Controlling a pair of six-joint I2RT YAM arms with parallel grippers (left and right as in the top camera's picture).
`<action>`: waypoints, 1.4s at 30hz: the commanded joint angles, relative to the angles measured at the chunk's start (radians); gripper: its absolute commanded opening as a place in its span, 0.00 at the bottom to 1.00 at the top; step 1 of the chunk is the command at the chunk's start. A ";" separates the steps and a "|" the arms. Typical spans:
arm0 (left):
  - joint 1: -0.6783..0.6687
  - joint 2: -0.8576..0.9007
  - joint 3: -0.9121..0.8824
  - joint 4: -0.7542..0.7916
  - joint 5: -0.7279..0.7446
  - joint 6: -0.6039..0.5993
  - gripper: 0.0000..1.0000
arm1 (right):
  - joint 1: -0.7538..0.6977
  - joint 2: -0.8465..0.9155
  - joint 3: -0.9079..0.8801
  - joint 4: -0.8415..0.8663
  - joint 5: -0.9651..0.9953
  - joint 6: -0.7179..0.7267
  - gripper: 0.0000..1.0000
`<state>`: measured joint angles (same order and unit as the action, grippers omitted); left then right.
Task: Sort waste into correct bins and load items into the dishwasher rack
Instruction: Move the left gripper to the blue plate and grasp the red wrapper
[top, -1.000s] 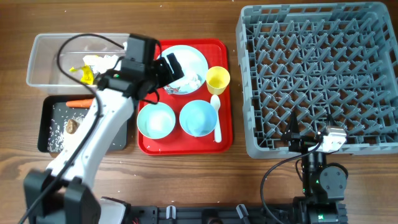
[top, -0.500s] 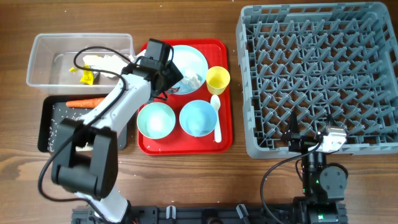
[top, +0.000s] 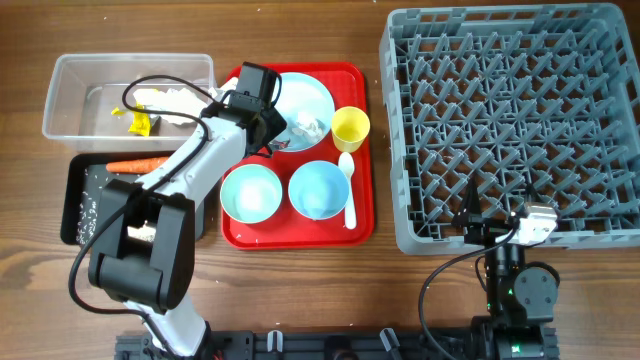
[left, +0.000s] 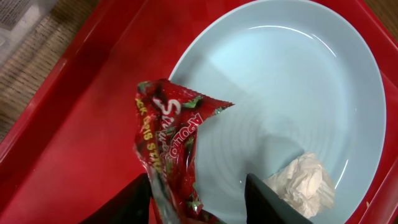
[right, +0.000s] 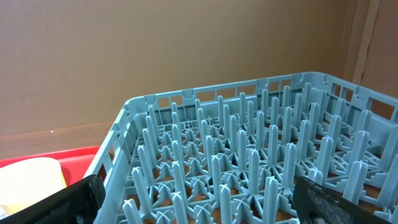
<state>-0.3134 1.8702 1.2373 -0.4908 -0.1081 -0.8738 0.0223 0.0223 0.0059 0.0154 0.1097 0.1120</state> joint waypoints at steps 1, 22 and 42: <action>-0.003 0.008 0.006 -0.014 -0.018 -0.002 0.52 | -0.004 0.002 -0.001 0.004 0.010 0.008 1.00; -0.003 0.027 0.006 -0.018 -0.026 -0.002 0.48 | -0.004 0.002 -0.001 0.004 0.010 0.008 1.00; -0.004 0.027 0.006 -0.019 -0.025 -0.002 0.36 | -0.004 0.002 -0.001 0.004 0.010 0.008 1.00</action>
<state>-0.3134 1.8832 1.2373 -0.5083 -0.1085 -0.8742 0.0223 0.0223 0.0059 0.0154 0.1097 0.1120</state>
